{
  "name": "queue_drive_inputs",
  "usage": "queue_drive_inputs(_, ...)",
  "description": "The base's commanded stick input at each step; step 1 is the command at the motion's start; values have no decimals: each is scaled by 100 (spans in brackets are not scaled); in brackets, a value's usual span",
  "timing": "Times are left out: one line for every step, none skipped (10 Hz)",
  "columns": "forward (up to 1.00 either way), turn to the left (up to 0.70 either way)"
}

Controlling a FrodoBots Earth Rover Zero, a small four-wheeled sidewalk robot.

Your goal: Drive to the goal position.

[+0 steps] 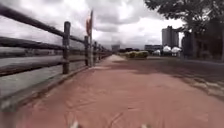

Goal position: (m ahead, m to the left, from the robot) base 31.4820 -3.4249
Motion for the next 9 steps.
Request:
queue_drive_inputs(100,0)
queue_drive_inputs(100,0)
queue_drive_inputs(100,0)
queue_drive_inputs(100,0)
queue_drive_inputs(100,0)
queue_drive_inputs(100,0)
queue_drive_inputs(100,0)
queue_drive_inputs(100,0)
queue_drive_inputs(100,-7)
